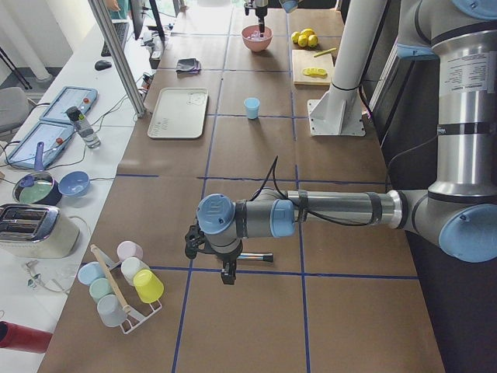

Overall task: Mash ice and strawberries in cup
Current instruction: 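Lower the right gripper into the pink bowl and grasp an ice cube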

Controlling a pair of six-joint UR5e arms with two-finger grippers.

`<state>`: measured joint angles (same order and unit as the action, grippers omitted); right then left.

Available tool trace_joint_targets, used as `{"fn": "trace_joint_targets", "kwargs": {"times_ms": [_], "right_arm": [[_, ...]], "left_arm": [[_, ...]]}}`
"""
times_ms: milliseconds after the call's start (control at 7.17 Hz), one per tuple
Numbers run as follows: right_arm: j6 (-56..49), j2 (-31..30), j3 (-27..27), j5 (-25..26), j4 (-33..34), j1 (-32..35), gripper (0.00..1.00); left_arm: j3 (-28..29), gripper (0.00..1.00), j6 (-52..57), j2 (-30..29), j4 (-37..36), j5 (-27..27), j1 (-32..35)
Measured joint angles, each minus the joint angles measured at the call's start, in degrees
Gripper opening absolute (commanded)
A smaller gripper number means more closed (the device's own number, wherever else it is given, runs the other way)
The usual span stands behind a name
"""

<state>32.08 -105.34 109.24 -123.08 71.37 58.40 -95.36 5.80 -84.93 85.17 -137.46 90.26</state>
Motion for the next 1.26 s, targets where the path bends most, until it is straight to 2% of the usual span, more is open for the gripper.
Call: {"fn": "trace_joint_targets", "kwargs": {"times_ms": [1116,1256], "right_arm": [[0.09,0.22,-1.0,0.25,-0.07,-0.57,0.68],[0.08,0.22,-1.11,0.12,-0.05,-0.57,0.44]], "left_arm": [[-0.03,1.0,0.0,-0.15,0.0,0.02,0.0],[-0.06,1.0,0.0,-0.15,0.0,0.04,0.0]]}}
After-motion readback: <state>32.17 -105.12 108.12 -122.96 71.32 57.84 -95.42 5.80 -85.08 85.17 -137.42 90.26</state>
